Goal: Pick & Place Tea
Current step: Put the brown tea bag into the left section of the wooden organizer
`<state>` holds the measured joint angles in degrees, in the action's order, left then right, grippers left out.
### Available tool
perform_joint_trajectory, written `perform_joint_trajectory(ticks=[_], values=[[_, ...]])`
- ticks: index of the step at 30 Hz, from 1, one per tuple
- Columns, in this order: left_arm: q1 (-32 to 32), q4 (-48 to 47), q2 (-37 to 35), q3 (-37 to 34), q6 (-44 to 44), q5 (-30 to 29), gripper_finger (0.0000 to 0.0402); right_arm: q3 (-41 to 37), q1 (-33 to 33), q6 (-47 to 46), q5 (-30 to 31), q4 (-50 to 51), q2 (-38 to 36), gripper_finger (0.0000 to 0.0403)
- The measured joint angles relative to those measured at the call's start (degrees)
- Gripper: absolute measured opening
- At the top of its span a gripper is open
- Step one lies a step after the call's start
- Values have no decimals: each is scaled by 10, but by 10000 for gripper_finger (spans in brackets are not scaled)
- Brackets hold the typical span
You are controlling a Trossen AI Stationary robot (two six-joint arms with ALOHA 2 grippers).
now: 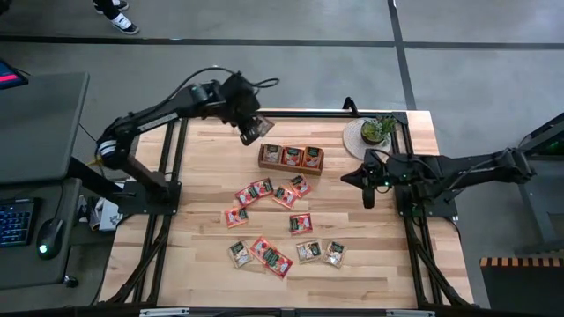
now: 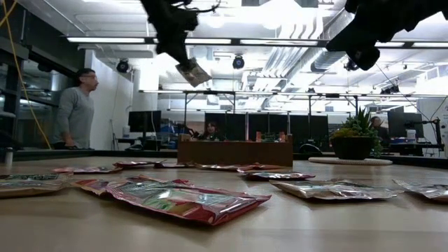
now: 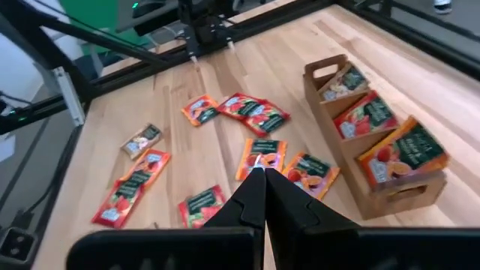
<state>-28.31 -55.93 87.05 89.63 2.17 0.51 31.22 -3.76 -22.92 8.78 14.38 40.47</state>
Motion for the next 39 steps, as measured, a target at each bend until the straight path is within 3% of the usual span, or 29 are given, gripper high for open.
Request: perform_joint_trajectory(ticks=[6, 12, 17, 26, 39], values=[[2, -86, 94, 93, 141, -6, 0, 0, 27, -10, 12, 0, 0, 0], [22, -108, 162, 113, 213, -56, 0, 0, 39, -10, 20, 0, 0, 0], [39, -104, 195, 114, 234, -41, 0, 0, 39, -11, 21, 0, 0, 0], [59, -90, 223, 113, 306, -70, 0, 0, 39, -17, 33, 0, 0, 0], [58, -86, 250, 111, 335, -68, 0, 0, 39, -21, 33, 2, 0, 0]])
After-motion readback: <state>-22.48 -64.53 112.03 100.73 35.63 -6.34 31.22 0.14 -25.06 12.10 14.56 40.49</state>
